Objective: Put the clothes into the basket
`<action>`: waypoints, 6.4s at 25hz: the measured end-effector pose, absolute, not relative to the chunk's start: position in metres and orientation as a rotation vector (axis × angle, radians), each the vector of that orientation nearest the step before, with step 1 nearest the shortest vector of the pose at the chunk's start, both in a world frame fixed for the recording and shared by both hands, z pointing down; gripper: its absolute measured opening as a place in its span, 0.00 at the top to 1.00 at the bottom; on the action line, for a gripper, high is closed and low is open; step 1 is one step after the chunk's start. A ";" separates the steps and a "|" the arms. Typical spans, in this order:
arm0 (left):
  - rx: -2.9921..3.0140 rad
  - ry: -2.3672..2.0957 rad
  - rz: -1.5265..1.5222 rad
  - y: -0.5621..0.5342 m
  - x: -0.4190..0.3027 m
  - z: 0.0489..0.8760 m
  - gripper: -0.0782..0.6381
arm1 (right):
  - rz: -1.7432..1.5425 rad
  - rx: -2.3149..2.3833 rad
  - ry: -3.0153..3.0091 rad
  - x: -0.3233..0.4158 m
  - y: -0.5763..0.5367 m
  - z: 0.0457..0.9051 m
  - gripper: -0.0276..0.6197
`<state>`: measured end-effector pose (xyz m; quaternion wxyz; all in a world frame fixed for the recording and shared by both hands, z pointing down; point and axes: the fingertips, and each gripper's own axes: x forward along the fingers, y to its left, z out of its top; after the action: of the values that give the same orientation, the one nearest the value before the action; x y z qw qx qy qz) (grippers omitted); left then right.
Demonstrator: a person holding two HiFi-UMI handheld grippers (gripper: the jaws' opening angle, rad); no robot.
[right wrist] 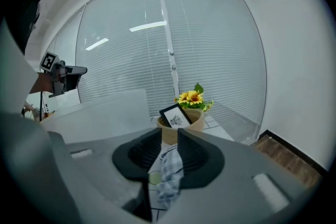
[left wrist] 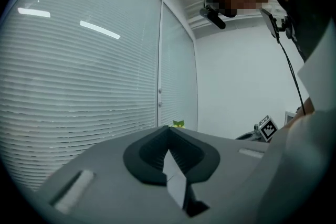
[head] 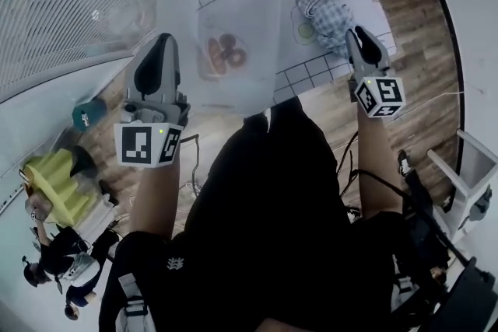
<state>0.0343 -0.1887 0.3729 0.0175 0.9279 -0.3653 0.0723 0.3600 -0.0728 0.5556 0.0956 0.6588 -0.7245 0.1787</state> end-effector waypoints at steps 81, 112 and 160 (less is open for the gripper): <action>2.952 -1.206 0.051 -0.206 0.009 0.289 0.88 | 0.580 1.846 -2.059 0.355 -0.121 0.476 0.71; 2.987 -1.307 -0.090 -0.189 -0.047 0.247 0.88 | 0.274 1.731 -2.340 0.257 -0.157 0.346 0.71; 2.755 -1.798 -0.118 -0.145 -0.199 0.221 0.88 | 0.058 1.232 -2.752 0.052 -0.213 0.251 0.71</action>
<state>-0.1987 -0.1450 0.2210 -0.0750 0.8345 -0.5447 -0.0358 0.0524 -0.2133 0.2510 0.0629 0.4076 -0.9108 0.0193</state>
